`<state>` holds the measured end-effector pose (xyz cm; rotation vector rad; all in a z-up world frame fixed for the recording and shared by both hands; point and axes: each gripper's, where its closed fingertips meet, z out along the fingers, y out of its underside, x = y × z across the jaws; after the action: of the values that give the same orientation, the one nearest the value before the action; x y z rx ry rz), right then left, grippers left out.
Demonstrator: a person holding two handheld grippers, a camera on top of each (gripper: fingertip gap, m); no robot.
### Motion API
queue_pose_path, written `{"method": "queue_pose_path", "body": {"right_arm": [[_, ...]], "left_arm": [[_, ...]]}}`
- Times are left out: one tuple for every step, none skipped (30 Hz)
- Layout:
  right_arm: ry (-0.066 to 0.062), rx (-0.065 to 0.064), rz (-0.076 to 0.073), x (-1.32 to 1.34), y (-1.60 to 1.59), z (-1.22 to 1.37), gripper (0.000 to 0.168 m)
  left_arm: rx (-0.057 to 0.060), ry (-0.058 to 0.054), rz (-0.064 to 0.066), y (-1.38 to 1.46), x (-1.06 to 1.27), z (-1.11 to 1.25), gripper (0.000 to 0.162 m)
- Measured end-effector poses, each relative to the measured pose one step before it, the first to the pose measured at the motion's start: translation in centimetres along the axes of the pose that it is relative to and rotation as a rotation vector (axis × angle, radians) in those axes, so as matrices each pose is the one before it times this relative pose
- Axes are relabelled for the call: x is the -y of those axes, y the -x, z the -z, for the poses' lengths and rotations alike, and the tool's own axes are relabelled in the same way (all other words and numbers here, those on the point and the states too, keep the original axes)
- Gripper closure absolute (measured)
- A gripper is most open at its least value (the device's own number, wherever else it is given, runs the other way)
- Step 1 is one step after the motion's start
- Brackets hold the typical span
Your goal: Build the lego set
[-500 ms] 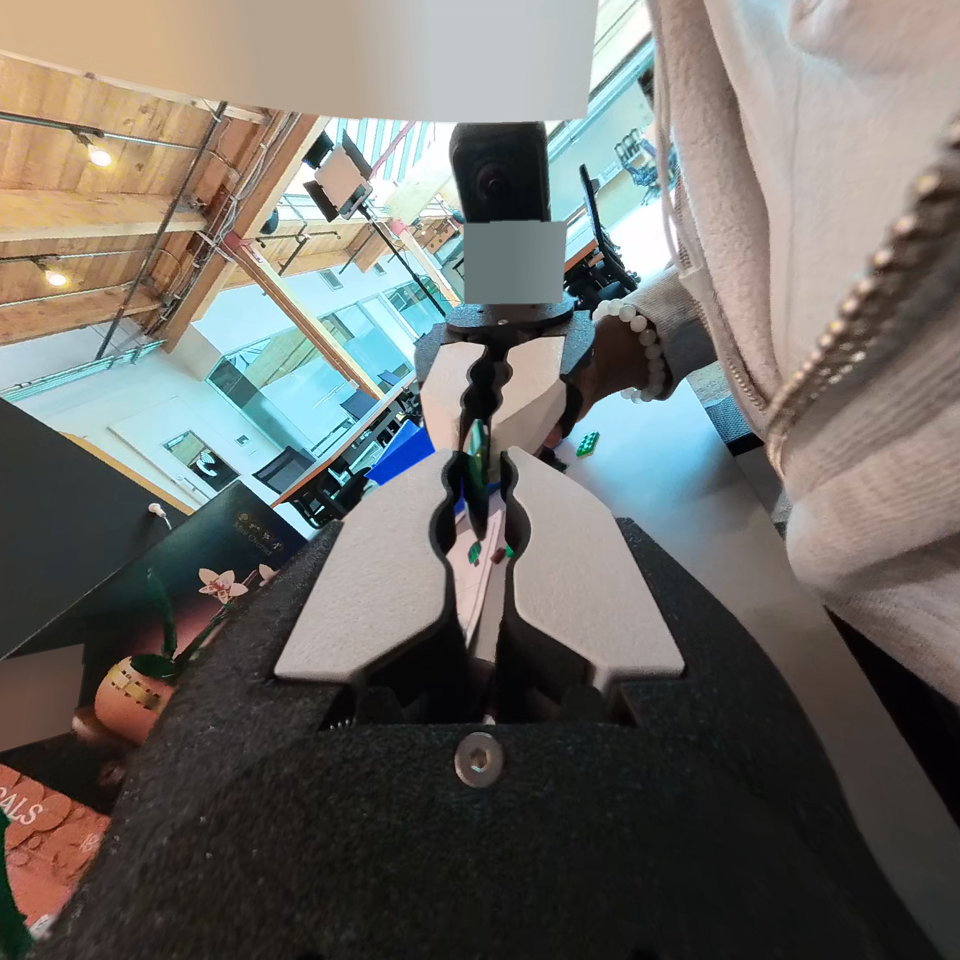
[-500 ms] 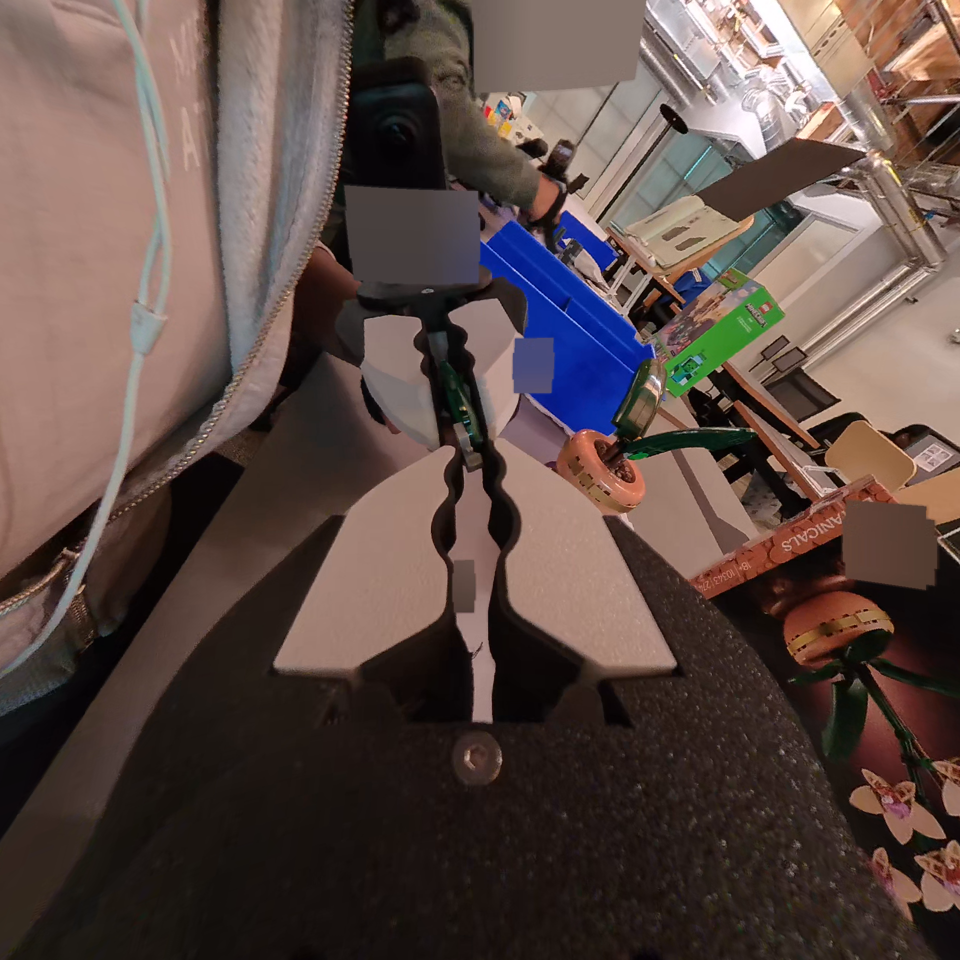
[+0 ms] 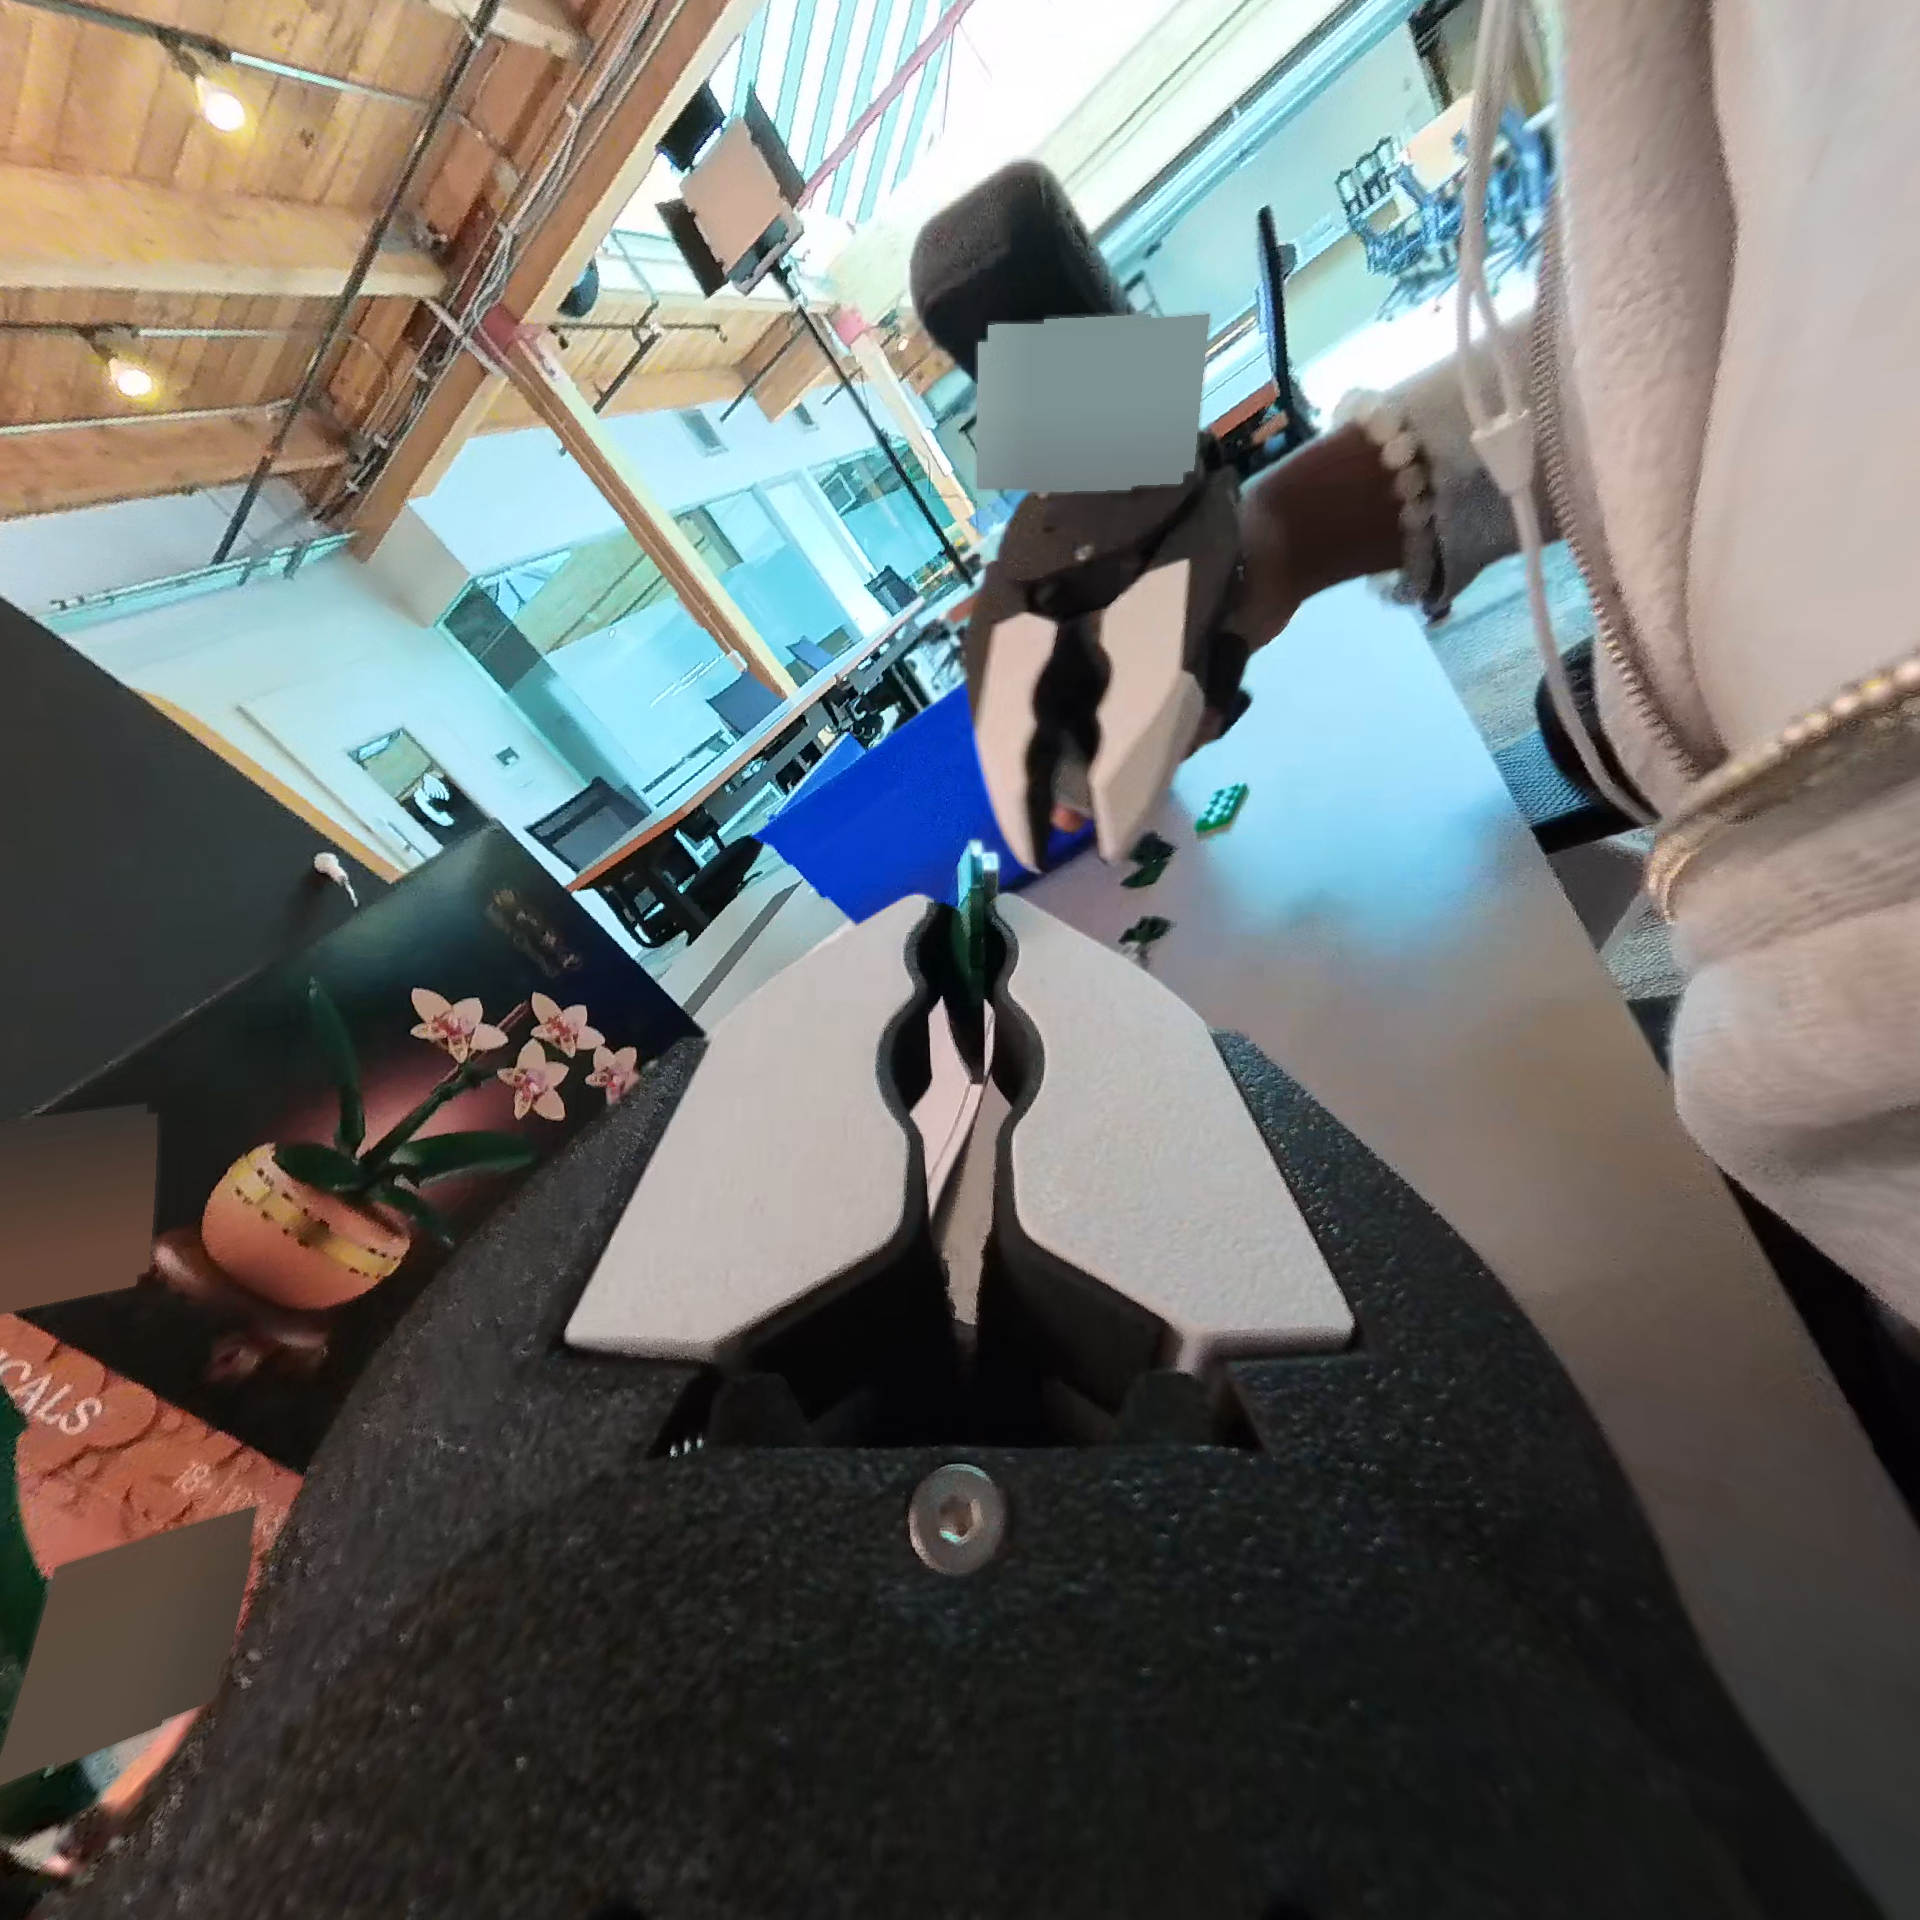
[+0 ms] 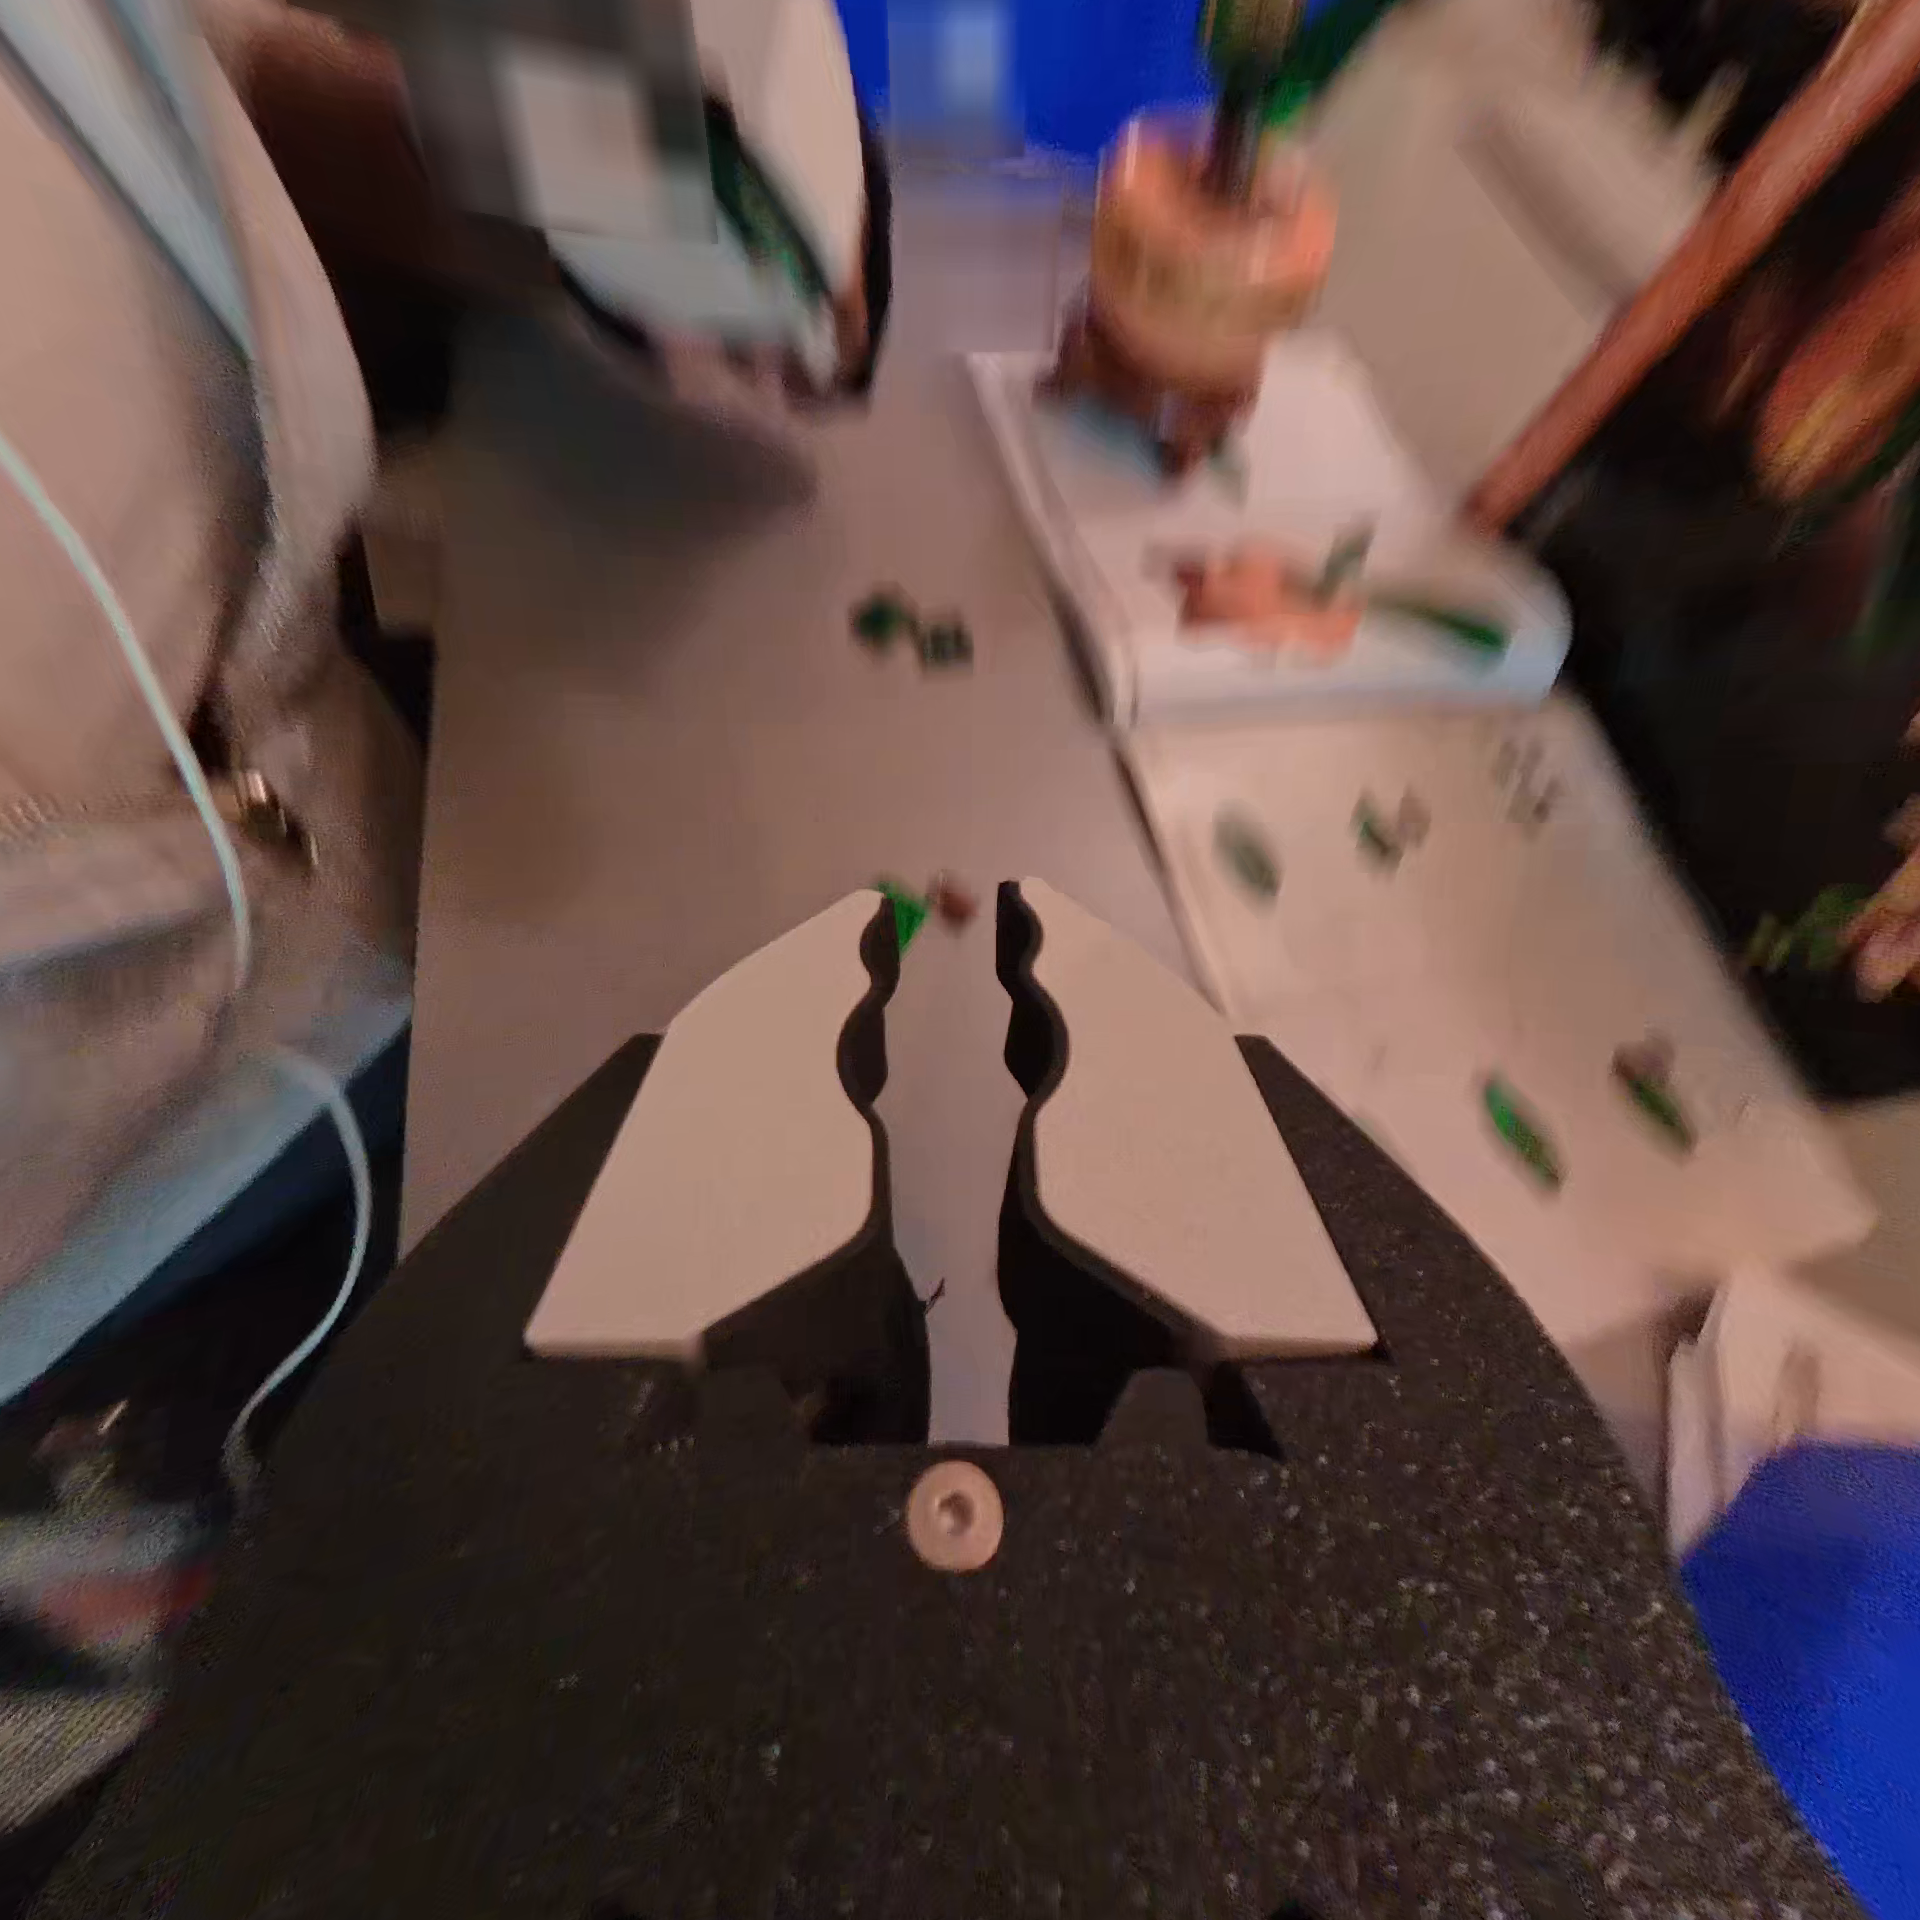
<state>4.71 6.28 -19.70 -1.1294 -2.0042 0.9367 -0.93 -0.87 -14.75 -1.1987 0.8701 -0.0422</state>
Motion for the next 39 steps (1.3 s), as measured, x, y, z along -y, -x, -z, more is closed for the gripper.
{"method": "queue_pose_path", "body": {"right_arm": [[0.1028, 0.007, -0.0361, -1.91, 0.199, 0.073, 0.151], [0.0724, -0.0035, -0.027, -1.346, 0.083, -0.199, 0.152], [0.0333, 0.012, -0.0134, -0.609, 0.32, -0.405, 0.153], [0.0062, 0.019, -0.0043, -0.046, 0.41, -0.523, 0.154], [0.0047, -0.0051, -0.0044, 0.138, -0.044, -0.549, 0.155], [0.0124, -0.0167, -0.0066, 0.12, -0.385, -0.515, 0.156], [0.0116, 0.0076, 0.0017, 0.168, -0.182, -0.46, 0.156], [0.0016, 0.026, 0.0181, 0.27, -0.025, -0.351, 0.156], [-0.0111, 0.0352, 0.0384, 0.374, 0.002, -0.359, 0.157], [-0.0127, 0.0421, 0.0603, 0.366, 0.168, -0.205, 0.157], [-0.0071, 0.0344, 0.0661, 0.24, 0.015, -0.2, 0.157], [0.0019, 0.0051, 0.0501, 0.129, -0.51, -0.208, 0.157], [0.0051, 0.0127, 0.0332, 0.089, -0.481, -0.213, 0.157], [0.003, 0.032, 0.0241, 0.103, -0.215, -0.189, 0.157], [-0.0037, 0.0413, 0.0201, 0.128, -0.035, -0.164, 0.157], [-0.0095, 0.0372, 0.0185, 0.138, -0.036, -0.115, 0.158], [-0.0091, 0.0336, 0.0202, 0.059, -0.055, -0.059, 0.159], [-0.0088, 0.0383, 0.022, -0.002, 0.049, 0.011, 0.16], [-0.0071, 0.0261, 0.0153, -0.01, -0.124, 0.033, 0.16], [-0.0031, 0.028, 0.006, -0.01, -0.078, 0.028, 0.16], [-0.0031, 0.0384, 0.0045, 0.073, 0.152, -0.012, 0.16], [0.0027, 0.0177, 0.0057, -0.01, -0.074, -0.106, 0.161], [0.0109, 0.0156, 0.0101, -0.138, -0.009, -0.178, 0.161], [0.0183, 0.0165, 0.006, -0.257, 0.089, -0.256, 0.161], [0.0243, 0.0036, -0.0019, -0.37, -0.109, -0.285, 0.161], [-0.005, 0.015, -0.0096, 0.04, 0.078, -0.149, 0.162], [-0.0092, 0.0158, -0.0101, 0.107, 0.186, -0.053, 0.162], [0.009, -0.0011, -0.0074, -0.113, 0.097, -0.057, 0.162], [0.0012, -0.0054, -0.0027, 0.039, 0.19, 0.025, 0.162], [0.0115, -0.0112, 0.0013, -0.061, 0.249, 0.021, 0.162], [0.0075, -0.0163, 0.0032, -0.063, 0.236, 0.031, 0.162], [-0.0028, -0.0151, 0.0048, 0.067, 0.185, 0.096, 0.161], [-0.0116, -0.0143, 0.0049, 0.183, 0.097, 0.152, 0.161], [-0.0108, -0.0119, 0.0046, 0.155, -0.017, 0.196, 0.161], [-0.0056, -0.0076, 0.006, 0.084, -0.117, 0.176, 0.16], [-0.0009, 0.0038, 0.0089, 0.043, -0.06, 0.121, 0.159], [0.0004, 0.0089, 0.0159, 0.063, -0.054, 0.032, 0.159], [-0.0013, 0.012, 0.0243, 0.138, -0.043, -0.049, 0.159], [0.0017, 0.0167, 0.0279, 0.108, -0.01, -0.128, 0.159]], "left_arm": [[0.0041, 0.0111, 0.0017, 0.069, -0.25, -0.039, 0.157], [0.0008, 0.0103, 0.0041, 0.046, -0.229, -0.066, 0.157], [0.0019, 0.0083, 0.0059, 0.081, -0.213, -0.095, 0.157], [-0.0003, 0.0065, 0.0063, 0.054, -0.209, -0.06, 0.157], [-0.0015, 0.0077, 0.0075, 0.051, -0.248, -0.042, 0.157], [0.0001, 0.0066, 0.0087, 0.085, -0.196, -0.017, 0.157], [-0.0025, 0.0033, 0.0077, 0.02, -0.076, 0.026, 0.157], [-0.0035, -0.0025, 0.0071, 0.02, -0.012, 0.069, 0.157], [-0.0041, -0.0041, 0.0102, -0.006, 0.01, 0.086, 0.157], [-0.0088, -0.0022, 0.0133, -0.071, -0.026, 0.055, 0.157], [-0.0086, -0.0037, 0.0131, -0.037, -0.007, 0.09, 0.157], [-0.005, -0.0059, 0.0099, -0.015, 0.06, 0.056, 0.157], [-0.0069, -0.0065, 0.0064, -0.013, 0.057, 0.058, 0.157], [-0.0025, -0.0035, 0.0036, 0.02, 0.029, 0.022, 0.157], [-0.0036, -0.0004, -0.003, -0.025, -0.007, -0.01, 0.157], [-0.0038, 0.003, -0.0087, -0.072, -0.052, -0.018, 0.157], [-0.0037, 0.006, -0.0144, -0.112, -0.102, -0.009, 0.157], [-0.0041, 0.0054, -0.0147, -0.155, -0.07, -0.037, 0.157], [-0.0021, 0.0041, -0.0111, -0.133, -0.062, -0.014, 0.157], [-0.0019, 0.0039, -0.0081, -0.11, -0.046, -0.006, 0.157], [-0.0017, 0.0039, -0.0043, -0.058, -0.069, -0.009, 0.157], [-0.0017, 0.0022, -0.0023, -0.038, -0.044, -0.024, 0.157], [0.0002, -0.0007, -0.0005, 0.006, 0.009, -0.005, 0.157], [0.001, -0.0027, -0.0003, 0.023, 0.043, 0.009, 0.157], [0.0003, -0.0021, -0.0001, 0.008, 0.037, 0.021, 0.157], [0.0001, -0.0012, 0.0001, -0.014, 0.026, 0.029, 0.157], [-0.0003, -0.0014, -0.0004, -0.01, 0.024, 0.02, 0.157], [0.0012, 0.0003, -0.0005, 0.009, -0.009, 0.01, 0.157], [0.002, 0.0021, -0.0011, 0.017, -0.041, 0.009, 0.157], [0.002, 0.002, -0.0012, 0.022, -0.018, 0.002, 0.157], [0.0017, 0.0006, -0.0004, 0.013, -0.013, -0.001, 0.157], [-0.0003, -0.0017, 0.0005, 0.023, 0.015, -0.001, 0.157], [0.0001, -0.0037, 0.0006, 0.004, 0.056, -0.012, 0.157], [-0.0003, -0.004, 0.0, 0.009, 0.081, -0.008, 0.157], [-0.0012, -0.0027, 0.0007, -0.01, 0.053, -0.02, 0.157], [-0.0027, -0.0011, 0.001, -0.044, 0.015, -0.022, 0.157], [-0.0036, -0.0007, -0.0002, -0.059, 0.017, -0.017, 0.157], [-0.0026, -0.0002, -0.0006, -0.041, 0.008, -0.05, 0.157], [-0.0022, 0.0008, -0.0003, -0.064, -0.012, -0.019, 0.157]]}}
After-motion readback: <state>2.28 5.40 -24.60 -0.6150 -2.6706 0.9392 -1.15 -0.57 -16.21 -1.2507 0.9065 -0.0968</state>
